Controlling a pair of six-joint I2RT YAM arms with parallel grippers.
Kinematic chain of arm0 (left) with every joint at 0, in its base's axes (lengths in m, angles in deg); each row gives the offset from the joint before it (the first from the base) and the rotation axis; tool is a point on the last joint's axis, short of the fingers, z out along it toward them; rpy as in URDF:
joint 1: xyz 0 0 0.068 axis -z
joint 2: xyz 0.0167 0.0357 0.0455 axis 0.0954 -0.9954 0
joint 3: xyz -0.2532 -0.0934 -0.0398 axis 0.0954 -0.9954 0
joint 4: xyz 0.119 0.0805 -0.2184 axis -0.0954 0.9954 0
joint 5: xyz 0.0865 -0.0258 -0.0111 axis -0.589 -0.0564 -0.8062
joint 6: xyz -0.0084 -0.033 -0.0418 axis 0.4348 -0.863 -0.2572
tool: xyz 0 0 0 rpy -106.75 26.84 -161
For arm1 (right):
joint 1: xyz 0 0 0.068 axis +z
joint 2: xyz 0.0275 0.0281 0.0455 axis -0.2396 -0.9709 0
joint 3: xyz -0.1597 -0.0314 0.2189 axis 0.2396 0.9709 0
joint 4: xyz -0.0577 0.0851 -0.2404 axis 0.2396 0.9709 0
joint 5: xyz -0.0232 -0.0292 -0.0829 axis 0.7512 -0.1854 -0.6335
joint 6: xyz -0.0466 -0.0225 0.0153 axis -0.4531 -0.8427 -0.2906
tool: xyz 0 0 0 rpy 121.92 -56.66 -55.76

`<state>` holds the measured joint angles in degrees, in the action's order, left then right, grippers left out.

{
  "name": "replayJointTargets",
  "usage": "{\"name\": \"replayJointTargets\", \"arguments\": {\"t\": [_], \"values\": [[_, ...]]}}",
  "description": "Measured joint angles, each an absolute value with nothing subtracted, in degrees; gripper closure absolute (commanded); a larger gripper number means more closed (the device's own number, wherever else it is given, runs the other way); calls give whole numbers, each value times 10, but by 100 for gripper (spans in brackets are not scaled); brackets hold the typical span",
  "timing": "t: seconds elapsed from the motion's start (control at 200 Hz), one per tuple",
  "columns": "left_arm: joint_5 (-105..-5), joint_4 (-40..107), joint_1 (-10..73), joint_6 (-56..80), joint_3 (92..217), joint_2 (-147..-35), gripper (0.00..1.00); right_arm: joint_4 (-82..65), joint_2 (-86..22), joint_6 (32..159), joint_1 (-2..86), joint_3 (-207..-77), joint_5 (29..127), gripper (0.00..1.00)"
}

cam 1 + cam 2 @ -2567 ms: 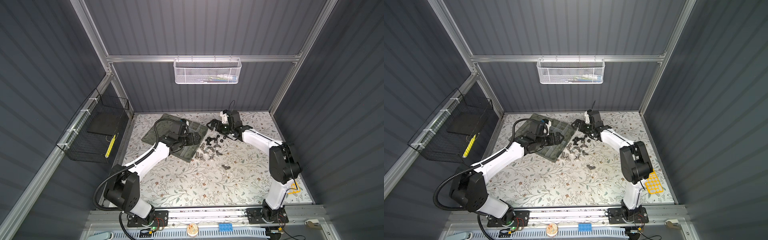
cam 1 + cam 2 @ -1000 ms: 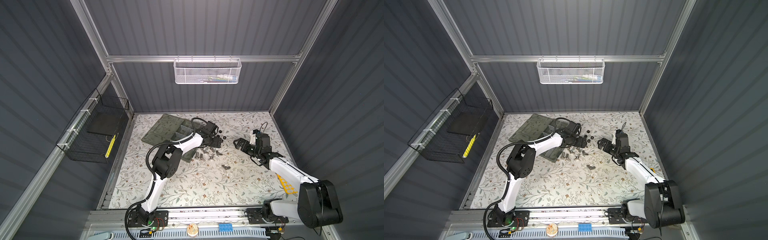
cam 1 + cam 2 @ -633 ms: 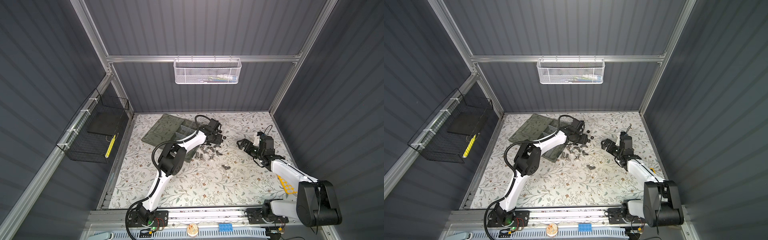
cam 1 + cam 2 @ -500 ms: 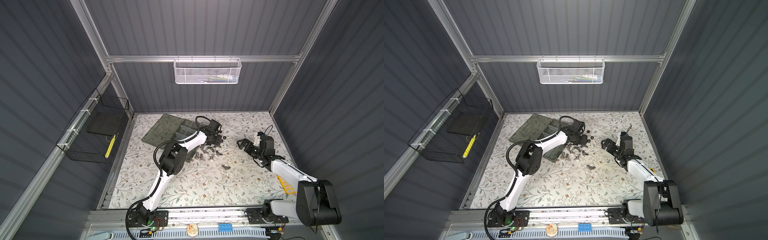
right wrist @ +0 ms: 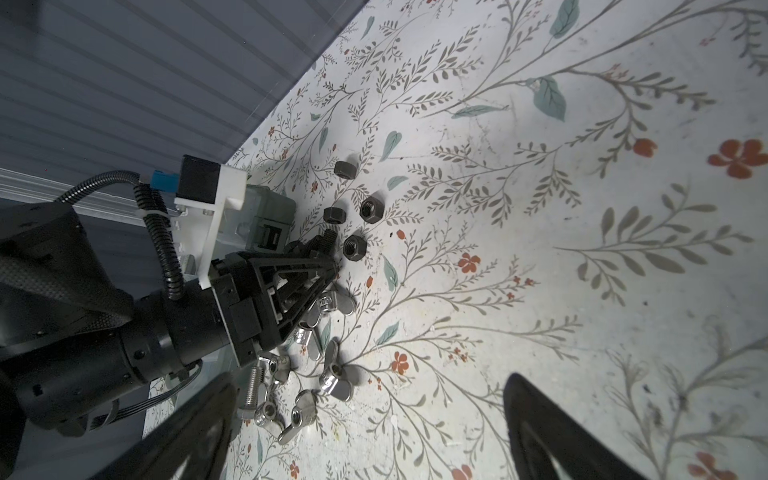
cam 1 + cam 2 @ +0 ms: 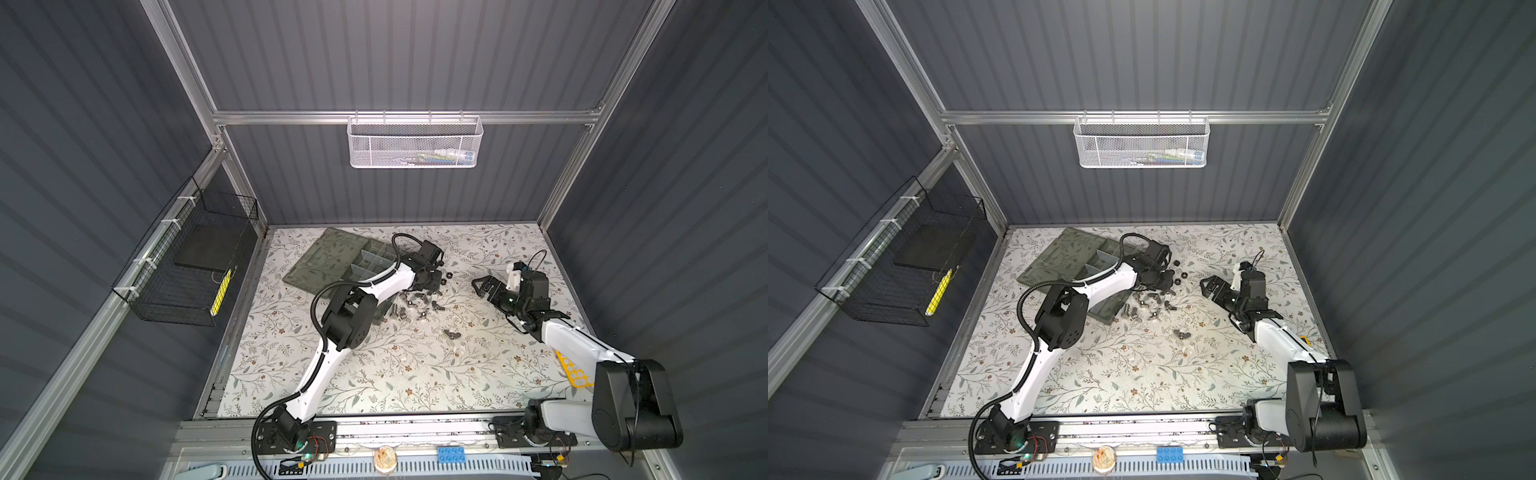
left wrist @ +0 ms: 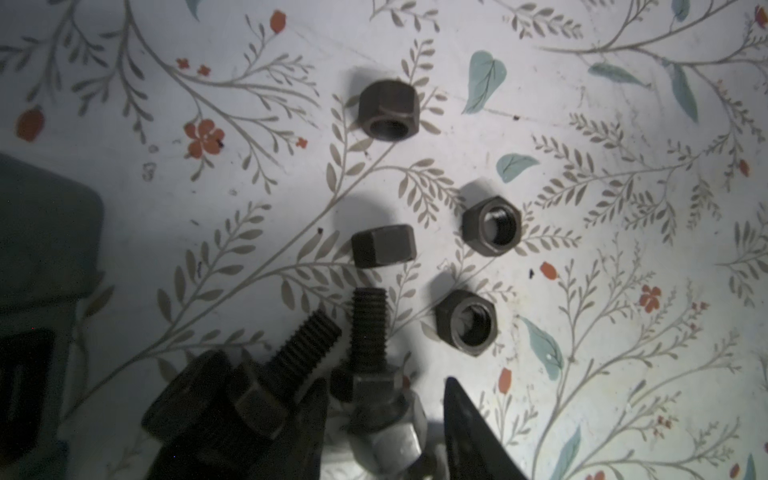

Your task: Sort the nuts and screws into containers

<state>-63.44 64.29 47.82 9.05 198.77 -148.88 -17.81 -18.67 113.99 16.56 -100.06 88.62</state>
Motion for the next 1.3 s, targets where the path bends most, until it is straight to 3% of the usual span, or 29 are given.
{"name": "replayJointTargets", "arguments": {"t": [0.395, 0.76, 1.301], "values": [[-648, 631, 478, 90, 1998, -1501, 70, -186, -188, 1149, 165, -998, 893, 1], [-649, 621, 478, 90, 1991, -1499, 76, -188, -188, 1153, 161, -998, 896, 1], [-642, 623, 481, 86, 1952, -1461, 76, -201, -195, 1160, 161, -994, 909, 1]]}}
